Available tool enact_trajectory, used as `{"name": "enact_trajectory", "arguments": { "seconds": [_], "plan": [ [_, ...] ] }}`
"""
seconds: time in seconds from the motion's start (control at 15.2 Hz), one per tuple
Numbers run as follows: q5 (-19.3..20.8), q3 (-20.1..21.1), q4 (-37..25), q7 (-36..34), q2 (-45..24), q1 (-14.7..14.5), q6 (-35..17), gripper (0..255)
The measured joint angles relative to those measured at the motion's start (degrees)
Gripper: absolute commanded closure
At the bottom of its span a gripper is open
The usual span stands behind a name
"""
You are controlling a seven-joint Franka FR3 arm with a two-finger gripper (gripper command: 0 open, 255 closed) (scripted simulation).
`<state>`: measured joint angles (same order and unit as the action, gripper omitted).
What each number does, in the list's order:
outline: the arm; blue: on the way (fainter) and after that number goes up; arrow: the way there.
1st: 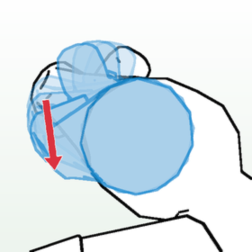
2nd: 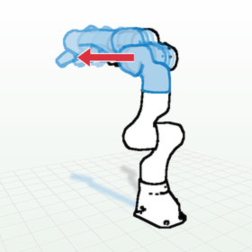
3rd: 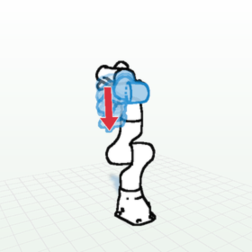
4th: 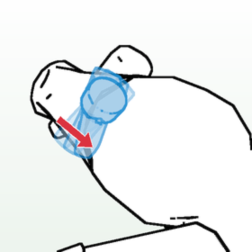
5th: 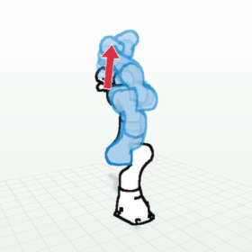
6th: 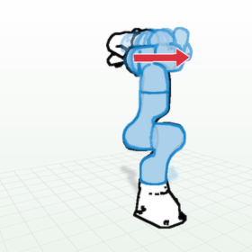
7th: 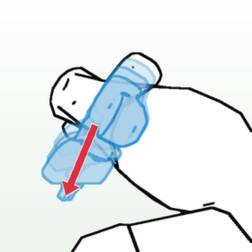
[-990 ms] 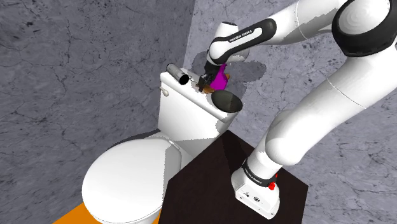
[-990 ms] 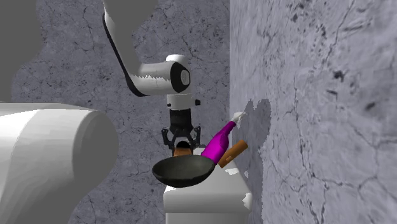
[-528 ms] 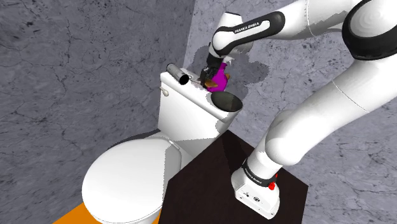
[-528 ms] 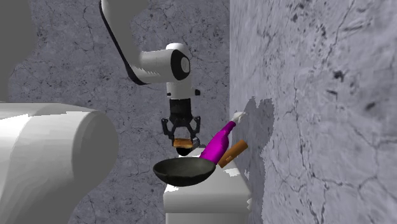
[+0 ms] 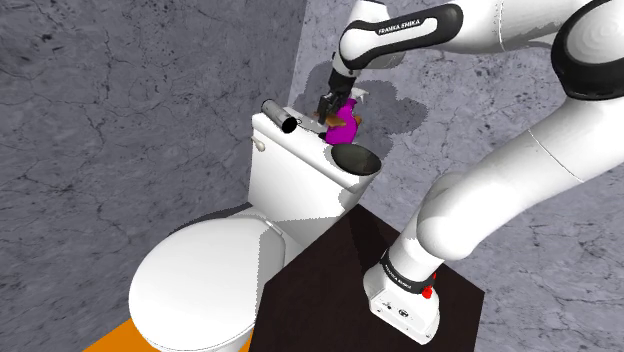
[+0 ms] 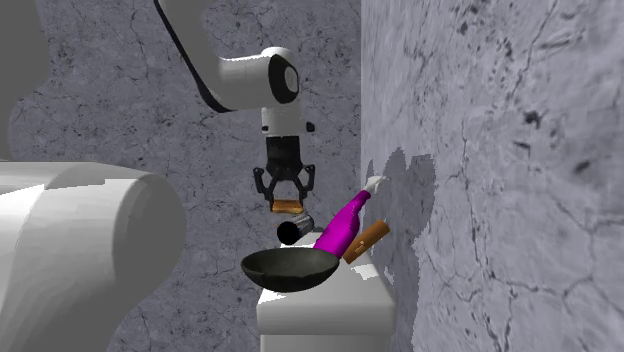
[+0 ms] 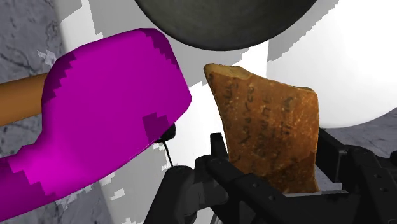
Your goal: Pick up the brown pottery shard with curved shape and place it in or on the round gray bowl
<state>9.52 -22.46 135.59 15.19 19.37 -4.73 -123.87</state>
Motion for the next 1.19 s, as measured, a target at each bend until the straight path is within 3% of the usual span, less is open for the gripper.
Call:
{"name": "enact_trajectory", "arguments": {
  "seconds": [0.4, 0.79, 1.19],
  "plan": [
    [3.2, 0.3, 6.6, 0.1, 9.2, 2.7, 2.4, 255],
    [7.7, 0.1, 16.7, 2.0, 24.6, 8.5, 7.5, 255],
    [9.3, -1.3, 20.8, 2.4, 24.7, 9.6, 3.6, 255]
  ]
}}
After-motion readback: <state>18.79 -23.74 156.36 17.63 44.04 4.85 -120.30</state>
